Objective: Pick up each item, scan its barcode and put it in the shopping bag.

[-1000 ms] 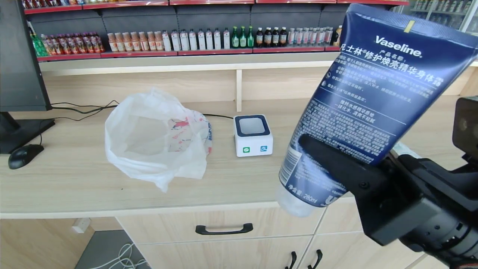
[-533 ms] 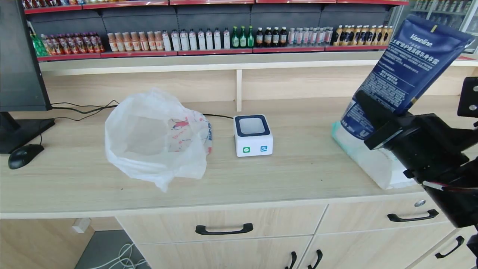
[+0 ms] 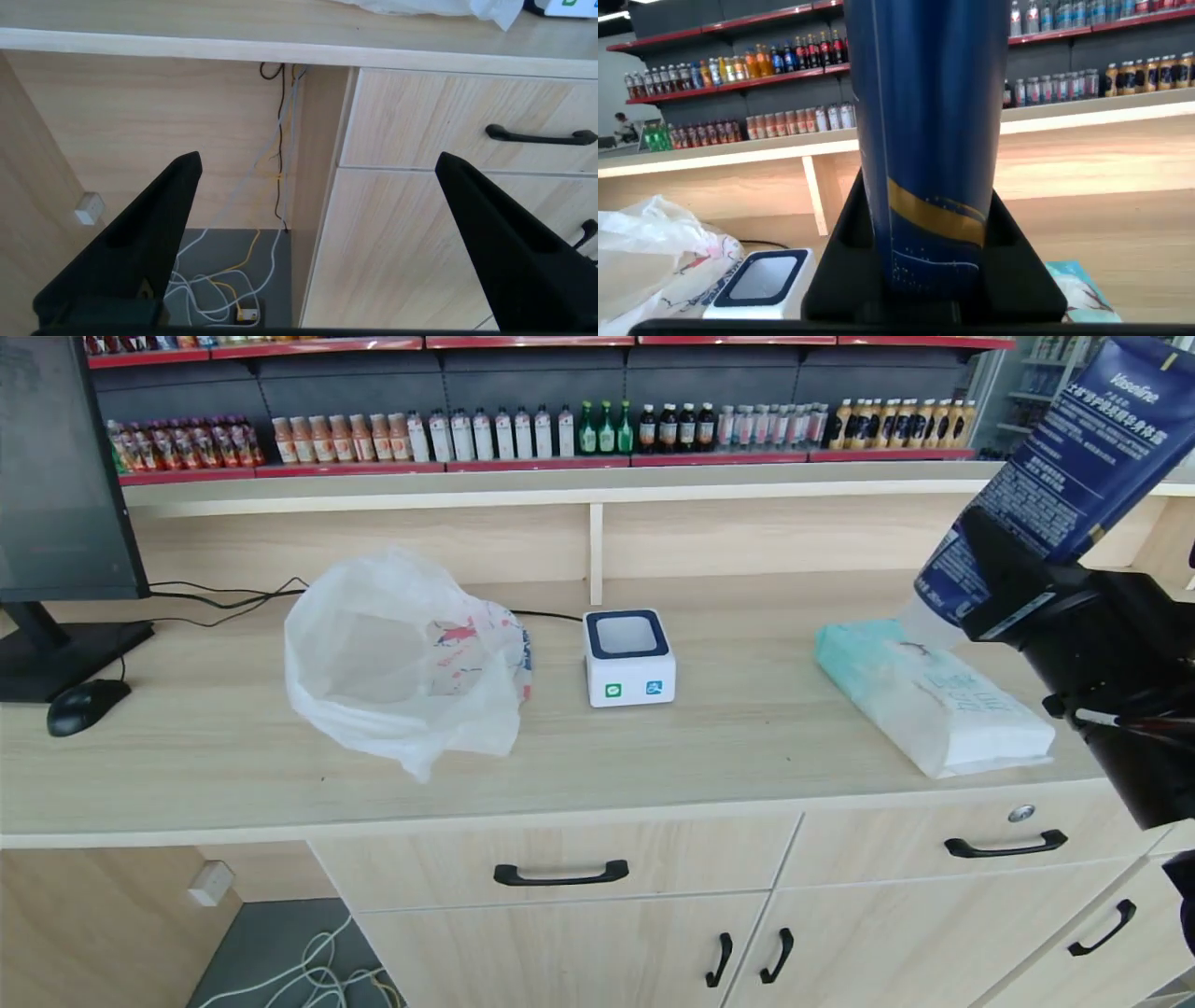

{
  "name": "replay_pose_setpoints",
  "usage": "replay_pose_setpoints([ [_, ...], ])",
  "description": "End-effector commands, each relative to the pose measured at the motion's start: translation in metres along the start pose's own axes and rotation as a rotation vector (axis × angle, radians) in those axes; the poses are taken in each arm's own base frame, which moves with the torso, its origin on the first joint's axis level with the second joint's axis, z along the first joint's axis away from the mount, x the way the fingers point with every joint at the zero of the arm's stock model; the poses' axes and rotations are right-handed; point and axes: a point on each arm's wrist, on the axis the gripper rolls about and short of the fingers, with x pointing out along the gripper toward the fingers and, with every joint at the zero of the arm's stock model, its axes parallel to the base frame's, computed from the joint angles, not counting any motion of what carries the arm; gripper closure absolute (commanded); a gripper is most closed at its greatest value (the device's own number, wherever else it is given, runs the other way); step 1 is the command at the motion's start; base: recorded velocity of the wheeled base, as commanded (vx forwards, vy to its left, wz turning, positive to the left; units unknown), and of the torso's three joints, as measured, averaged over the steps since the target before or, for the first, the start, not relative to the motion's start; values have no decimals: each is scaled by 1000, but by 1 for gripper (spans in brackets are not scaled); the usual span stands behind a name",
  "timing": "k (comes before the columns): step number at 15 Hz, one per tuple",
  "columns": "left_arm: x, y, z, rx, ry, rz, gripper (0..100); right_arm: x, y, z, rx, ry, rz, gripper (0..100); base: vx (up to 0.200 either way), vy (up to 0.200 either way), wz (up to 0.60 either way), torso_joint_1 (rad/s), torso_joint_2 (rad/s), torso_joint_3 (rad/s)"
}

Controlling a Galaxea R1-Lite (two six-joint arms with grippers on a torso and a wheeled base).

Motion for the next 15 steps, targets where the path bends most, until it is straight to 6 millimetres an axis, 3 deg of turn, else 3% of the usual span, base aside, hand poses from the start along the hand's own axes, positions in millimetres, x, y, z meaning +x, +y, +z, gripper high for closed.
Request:
replay_pose_setpoints([
  [1,0,0,0,2,-1,1,0,2,-2,0,-3,-1,-9,100,0,0,0,0,0,0],
  [3,0,0,0,0,-1,1,0,3,-3,-1,0,-1,-11,100,0,0,0,0,0,0],
  [15,0,0,0,-2,-1,1,0,9,-1,-11,-5,19,-6,100,0,200,0,6,3,3],
])
